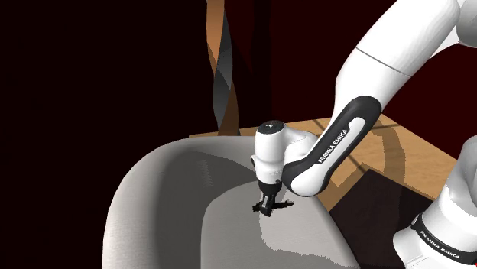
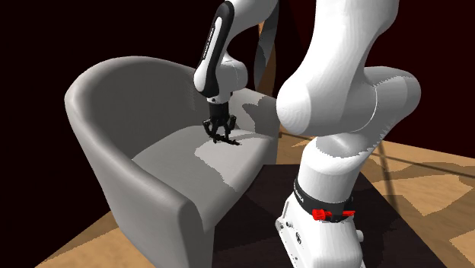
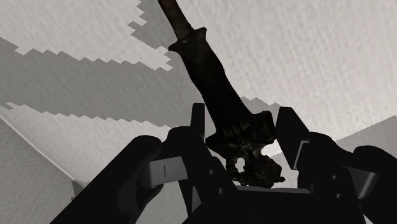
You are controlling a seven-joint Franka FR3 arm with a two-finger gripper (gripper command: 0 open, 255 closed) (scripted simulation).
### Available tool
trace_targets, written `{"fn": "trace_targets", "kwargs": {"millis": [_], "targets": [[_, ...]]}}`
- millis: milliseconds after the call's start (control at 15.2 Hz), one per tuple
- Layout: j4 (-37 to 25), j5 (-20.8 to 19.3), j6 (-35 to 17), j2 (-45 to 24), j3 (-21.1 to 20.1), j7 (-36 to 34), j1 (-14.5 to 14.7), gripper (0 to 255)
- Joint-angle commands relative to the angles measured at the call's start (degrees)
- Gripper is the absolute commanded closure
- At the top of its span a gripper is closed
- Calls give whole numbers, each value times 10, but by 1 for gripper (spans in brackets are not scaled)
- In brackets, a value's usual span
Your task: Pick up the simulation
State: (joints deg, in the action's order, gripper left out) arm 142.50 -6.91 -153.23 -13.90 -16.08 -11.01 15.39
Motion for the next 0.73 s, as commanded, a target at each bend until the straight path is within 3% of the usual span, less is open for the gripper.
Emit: {"fn": "trace_targets", "kwargs": {"millis": [0, 330, 660], "targets": [[0, 0, 0, -1, 0, 0, 0, 255], [-1, -1, 0, -2, 1, -1, 0, 255], [1, 26, 37, 40, -12, 18, -8, 255]]}}
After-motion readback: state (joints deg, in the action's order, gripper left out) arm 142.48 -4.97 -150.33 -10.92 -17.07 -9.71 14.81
